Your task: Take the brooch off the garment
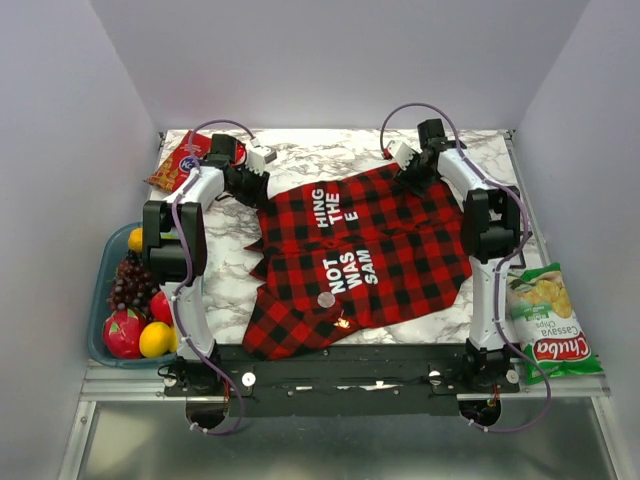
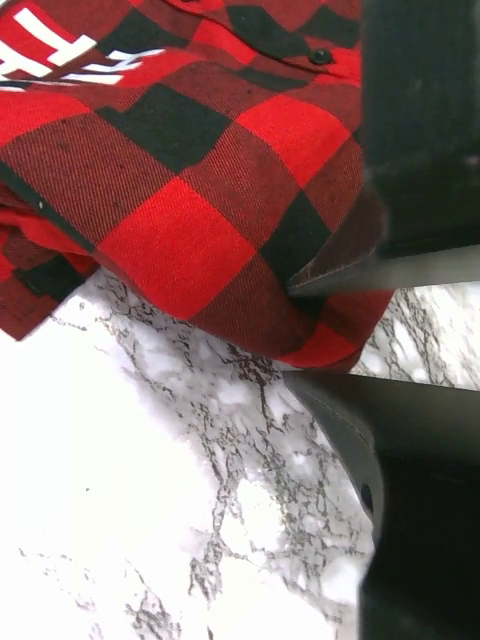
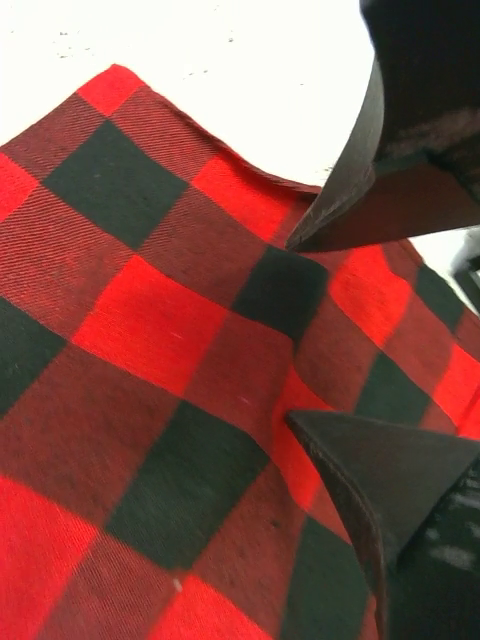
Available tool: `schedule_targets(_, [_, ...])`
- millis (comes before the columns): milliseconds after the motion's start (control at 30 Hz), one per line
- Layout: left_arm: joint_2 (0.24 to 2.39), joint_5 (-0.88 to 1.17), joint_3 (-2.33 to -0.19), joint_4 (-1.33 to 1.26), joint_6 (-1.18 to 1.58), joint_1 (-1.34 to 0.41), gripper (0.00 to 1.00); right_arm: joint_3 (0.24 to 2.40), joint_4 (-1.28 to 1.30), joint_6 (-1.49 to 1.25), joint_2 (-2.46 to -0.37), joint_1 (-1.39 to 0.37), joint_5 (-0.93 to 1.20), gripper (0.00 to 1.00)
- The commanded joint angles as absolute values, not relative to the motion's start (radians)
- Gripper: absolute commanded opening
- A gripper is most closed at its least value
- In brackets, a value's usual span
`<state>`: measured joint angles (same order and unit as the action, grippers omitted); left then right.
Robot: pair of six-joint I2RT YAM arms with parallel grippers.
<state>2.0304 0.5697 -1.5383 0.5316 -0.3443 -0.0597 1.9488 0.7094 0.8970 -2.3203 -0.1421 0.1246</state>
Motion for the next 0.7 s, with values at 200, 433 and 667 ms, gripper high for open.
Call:
schedule_targets(200, [2.026, 0.657, -1.557, 0.652, -0.428, -0.061, 0.08, 2.08, 0.808, 0.959, -2.431, -0.144, 0.126, 0.25])
schedule_targets(433, [2.028, 0.739, -1.558, 0.664, -0.406, -0.052, 0.63, 2.014, 0.773, 0.93, -2.393, -0.146, 0.097, 0.05])
schedule_targets(667, [2.111, 0.795, -1.591, 0.719, -0.445, -0.083, 0.46, 2.011, 0.781, 0.92, -2.375, -0.146, 0.089, 0.05])
